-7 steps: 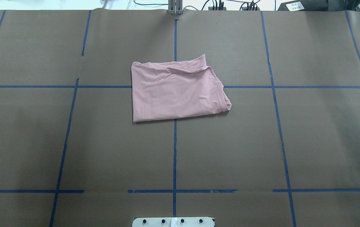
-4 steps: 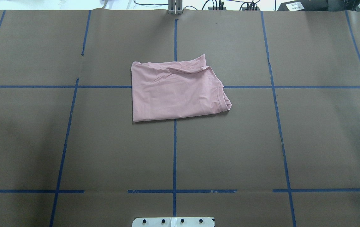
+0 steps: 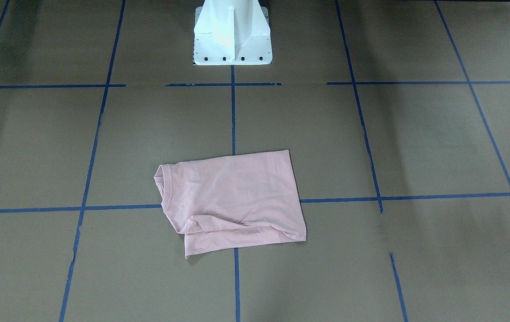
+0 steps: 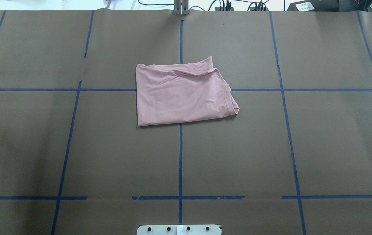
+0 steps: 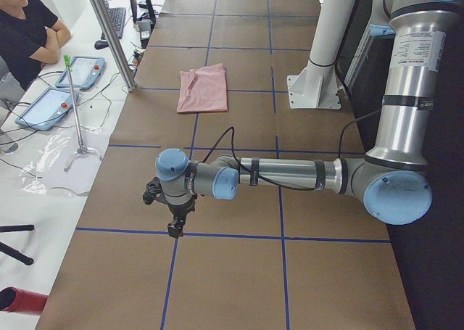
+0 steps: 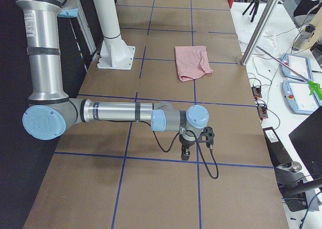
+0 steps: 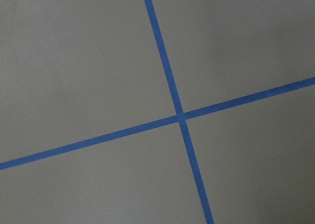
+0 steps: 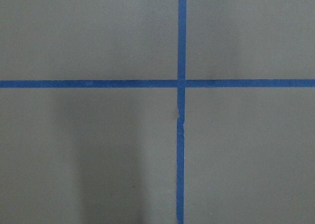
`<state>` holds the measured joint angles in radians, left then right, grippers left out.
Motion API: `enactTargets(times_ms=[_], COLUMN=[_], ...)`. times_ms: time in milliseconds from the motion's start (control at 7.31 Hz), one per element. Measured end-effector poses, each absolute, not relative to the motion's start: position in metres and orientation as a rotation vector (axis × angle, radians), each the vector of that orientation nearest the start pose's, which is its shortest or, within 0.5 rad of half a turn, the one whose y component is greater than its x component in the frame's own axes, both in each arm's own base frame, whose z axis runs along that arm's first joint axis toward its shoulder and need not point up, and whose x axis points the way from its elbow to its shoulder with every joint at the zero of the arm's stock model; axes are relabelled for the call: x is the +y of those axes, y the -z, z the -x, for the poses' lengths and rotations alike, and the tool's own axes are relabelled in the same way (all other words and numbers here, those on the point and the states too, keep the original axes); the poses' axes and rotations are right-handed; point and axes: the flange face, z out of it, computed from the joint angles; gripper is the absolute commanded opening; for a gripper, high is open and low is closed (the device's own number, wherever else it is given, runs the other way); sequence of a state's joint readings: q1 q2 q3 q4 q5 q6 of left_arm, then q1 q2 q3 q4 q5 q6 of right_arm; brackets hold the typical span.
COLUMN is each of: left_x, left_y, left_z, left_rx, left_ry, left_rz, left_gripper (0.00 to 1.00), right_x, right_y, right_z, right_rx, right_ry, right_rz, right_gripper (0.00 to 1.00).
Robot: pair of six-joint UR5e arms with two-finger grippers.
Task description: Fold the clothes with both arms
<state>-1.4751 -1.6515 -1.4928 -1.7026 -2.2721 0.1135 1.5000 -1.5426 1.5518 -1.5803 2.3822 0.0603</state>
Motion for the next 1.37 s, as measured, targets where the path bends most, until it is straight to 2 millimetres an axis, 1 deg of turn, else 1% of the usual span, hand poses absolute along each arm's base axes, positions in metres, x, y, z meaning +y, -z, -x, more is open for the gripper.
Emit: enactTargets(times_ms=[137,274,411,547,958,1369], left_x=[-0.539,-0.539,-0.539,-0.540,-0.540,-0.540], left_y=[-0.647,-0.646,-0.645,-0.643,-0.644,-0.643], left_z=[0.018,0.018,0.018,0.018,0.017,0.015], left_rx=[0.703,0.704,0.705,0.705,0.709,0.736], left_ry=[-0.247,-0.247,-0.248,-0.249,-0.229,-0.095], left_rz=[-0.135,-0.136,-0.139,-0.142,-0.132,-0.083], left_gripper=[1.00,1.00,1.00,1.00,1.00,1.00], right_x=[-0.505,-0.505,-0.504,-0.503,-0.501,-0.500], right_y=[-0.648,-0.637,-0.627,-0.623,-0.624,-0.625], right_z=[-0.030,-0.034,-0.035,-0.036,-0.036,-0.036], right_rx=[-0.823,-0.831,-0.833,-0.832,-0.831,-0.832], right_ry=[0.006,-0.001,-0.007,-0.011,-0.016,-0.017], right_rz=[0.044,0.035,0.040,0.044,0.051,0.054], right_gripper=[1.00,1.00,1.00,1.00,1.00,1.00])
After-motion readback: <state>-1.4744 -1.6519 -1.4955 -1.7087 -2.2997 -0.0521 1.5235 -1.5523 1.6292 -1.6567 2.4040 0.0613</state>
